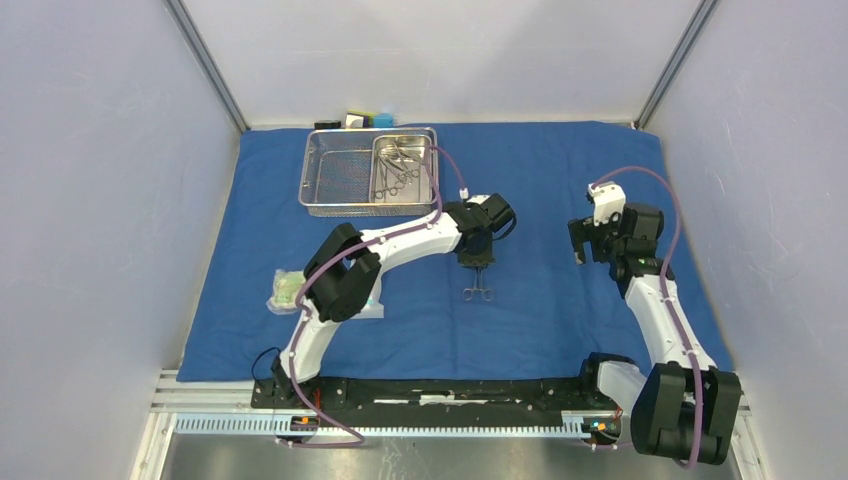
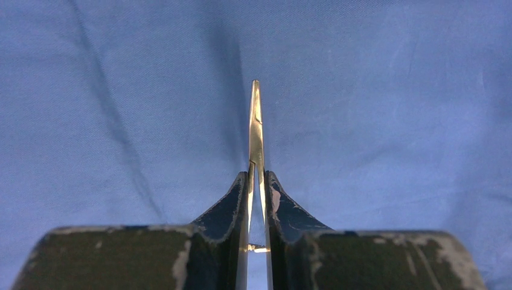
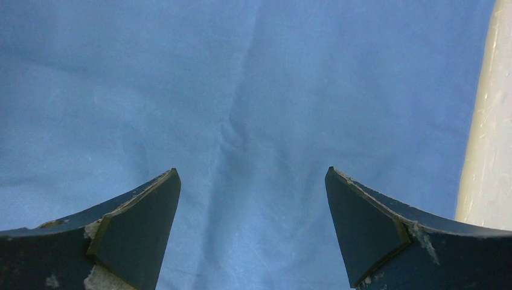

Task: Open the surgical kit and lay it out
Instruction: Place the medical item in the surgical kit.

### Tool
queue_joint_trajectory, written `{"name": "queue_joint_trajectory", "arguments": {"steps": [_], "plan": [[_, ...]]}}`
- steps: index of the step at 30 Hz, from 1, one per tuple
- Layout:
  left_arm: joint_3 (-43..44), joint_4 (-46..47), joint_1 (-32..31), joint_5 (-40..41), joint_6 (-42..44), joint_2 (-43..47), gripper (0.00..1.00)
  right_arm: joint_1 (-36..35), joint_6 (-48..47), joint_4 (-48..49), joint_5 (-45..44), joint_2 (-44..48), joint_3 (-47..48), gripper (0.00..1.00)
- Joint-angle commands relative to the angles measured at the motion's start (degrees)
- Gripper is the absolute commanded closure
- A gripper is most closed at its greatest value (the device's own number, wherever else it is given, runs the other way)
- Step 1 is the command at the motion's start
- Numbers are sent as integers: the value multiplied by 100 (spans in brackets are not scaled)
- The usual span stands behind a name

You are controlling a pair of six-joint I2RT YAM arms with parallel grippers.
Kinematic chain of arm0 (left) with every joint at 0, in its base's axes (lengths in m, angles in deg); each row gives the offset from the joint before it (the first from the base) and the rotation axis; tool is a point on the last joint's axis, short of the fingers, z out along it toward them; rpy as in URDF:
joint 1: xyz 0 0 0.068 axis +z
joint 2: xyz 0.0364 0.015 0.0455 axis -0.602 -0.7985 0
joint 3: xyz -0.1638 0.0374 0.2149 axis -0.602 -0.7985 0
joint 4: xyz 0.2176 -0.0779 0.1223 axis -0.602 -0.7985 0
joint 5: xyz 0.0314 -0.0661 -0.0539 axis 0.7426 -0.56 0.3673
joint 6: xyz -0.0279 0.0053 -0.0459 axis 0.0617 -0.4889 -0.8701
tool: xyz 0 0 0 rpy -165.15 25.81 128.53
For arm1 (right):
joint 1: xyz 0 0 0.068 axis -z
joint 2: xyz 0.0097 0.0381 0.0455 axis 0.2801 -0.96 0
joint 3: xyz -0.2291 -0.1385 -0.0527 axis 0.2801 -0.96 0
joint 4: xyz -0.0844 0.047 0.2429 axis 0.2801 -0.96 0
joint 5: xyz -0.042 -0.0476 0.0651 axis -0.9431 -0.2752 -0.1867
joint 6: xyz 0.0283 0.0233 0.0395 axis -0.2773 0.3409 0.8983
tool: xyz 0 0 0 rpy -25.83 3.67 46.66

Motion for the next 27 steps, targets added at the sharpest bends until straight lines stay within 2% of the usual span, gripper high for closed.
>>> {"name": "queue_joint_trajectory", "arguments": {"steps": [1,27], "plan": [[516,-225,-103,192,-377,-222,98,65,71,385,72,183,-34,2],[573,-408,-275,-2,-826,-567,96,283,44,297,430,122,-85,2]]}}
